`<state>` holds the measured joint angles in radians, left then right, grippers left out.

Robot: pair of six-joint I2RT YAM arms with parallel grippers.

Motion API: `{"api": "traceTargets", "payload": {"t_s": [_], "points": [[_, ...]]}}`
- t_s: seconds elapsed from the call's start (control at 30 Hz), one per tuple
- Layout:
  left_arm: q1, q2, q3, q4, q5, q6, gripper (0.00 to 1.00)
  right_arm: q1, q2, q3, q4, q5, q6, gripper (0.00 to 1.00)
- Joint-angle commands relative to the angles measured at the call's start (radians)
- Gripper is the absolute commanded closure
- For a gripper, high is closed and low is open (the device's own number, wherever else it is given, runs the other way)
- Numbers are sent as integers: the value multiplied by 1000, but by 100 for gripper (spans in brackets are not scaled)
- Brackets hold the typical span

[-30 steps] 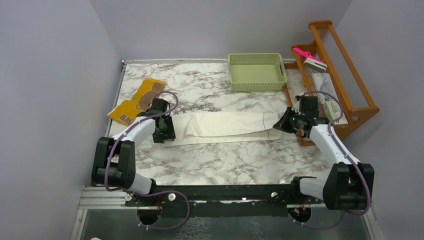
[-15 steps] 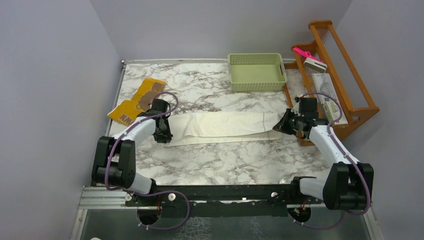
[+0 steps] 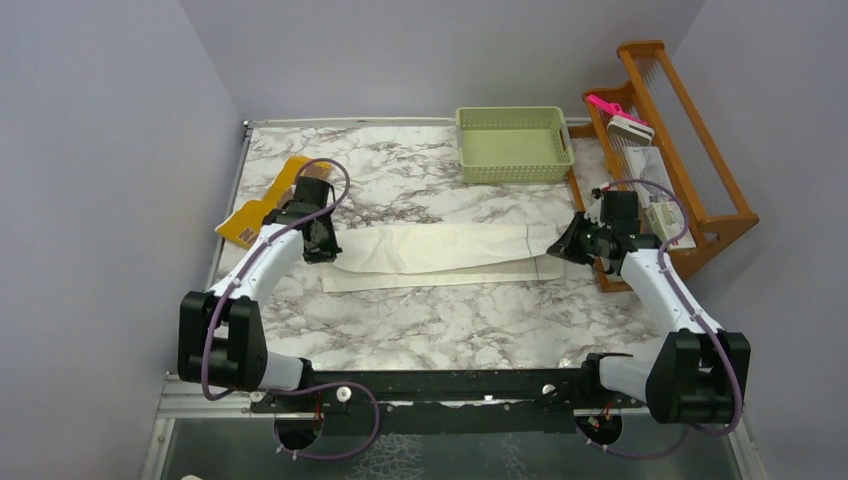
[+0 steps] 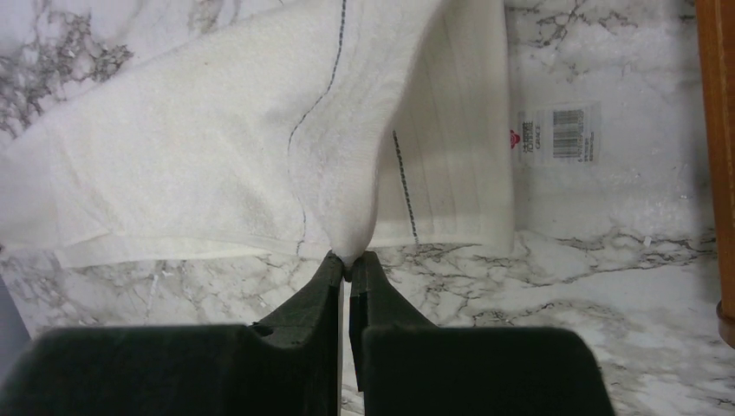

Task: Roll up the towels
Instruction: Flatten out the towel at the center of the board.

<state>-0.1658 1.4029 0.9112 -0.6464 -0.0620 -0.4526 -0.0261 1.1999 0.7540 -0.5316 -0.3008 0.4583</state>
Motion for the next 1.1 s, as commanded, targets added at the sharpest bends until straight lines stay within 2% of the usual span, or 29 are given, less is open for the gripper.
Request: {"api": "traceTargets", "payload": {"t_s": [0.0,0.17,0.33,0.5,0.63,0.73,0.83,0.97,1.07], "points": [[17,-88,110,-79,-62,12,100,3,-46,104,-22,-23,-8,99],[27,-221,201,-152,-116,-27,100,3,-93,236,-64,-31,-11,99],[28,-460,215,-250,-145,-153,100,2,-220,324,-154,-9,-32,99],[28,-699,170,-355,-121,-284,100,3,-385,344,-264,-2,-14,99],[27,-789,199,-461,-134,-303,100,3,-469,315,-331,-30,16,99],[27,-780,255,-501,-173,-271,100,3,-491,285,-316,-45,36,99],[28,-702,317,-493,-221,-238,100,3,-487,310,-277,-41,45,99],[28,-542,375,-383,-248,-177,100,3,-407,342,-199,-3,64,99],[28,-401,355,-284,-265,-146,100,3,-298,303,-107,-22,83,99]]}}
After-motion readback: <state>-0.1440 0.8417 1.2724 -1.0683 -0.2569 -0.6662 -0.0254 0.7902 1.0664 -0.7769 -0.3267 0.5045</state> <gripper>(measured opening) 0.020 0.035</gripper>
